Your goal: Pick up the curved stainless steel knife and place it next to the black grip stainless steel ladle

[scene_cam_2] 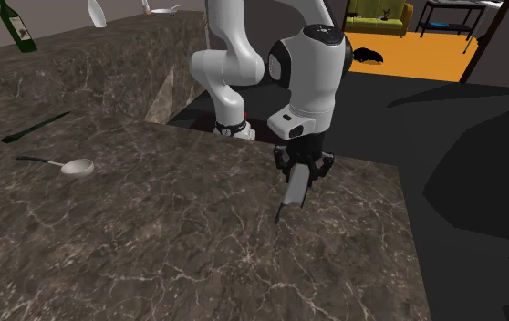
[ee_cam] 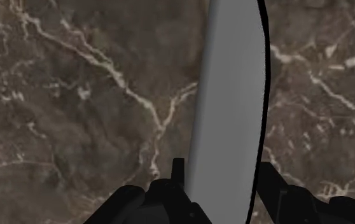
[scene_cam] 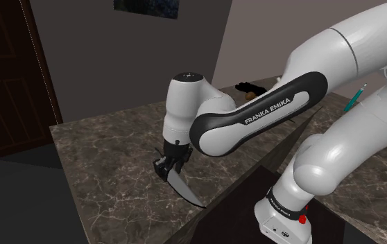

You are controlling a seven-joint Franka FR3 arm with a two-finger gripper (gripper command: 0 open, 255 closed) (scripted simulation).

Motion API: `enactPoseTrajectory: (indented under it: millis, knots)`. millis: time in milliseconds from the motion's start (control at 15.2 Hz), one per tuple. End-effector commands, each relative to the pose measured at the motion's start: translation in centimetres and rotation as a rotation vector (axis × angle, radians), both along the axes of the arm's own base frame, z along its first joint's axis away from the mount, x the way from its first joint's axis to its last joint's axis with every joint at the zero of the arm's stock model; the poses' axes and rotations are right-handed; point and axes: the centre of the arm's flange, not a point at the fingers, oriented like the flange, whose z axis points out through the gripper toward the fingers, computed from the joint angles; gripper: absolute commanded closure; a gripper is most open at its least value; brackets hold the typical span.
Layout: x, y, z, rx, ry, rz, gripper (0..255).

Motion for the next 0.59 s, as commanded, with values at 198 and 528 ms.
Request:
enactPoseTrajectory:
  millis: [198,528]
  knots:
    - [-0.1,0.0,0.9,0.0,0.001,0.002,255]
    - [-0.1,0.0,3.5,0.0,0.001,0.002,255]
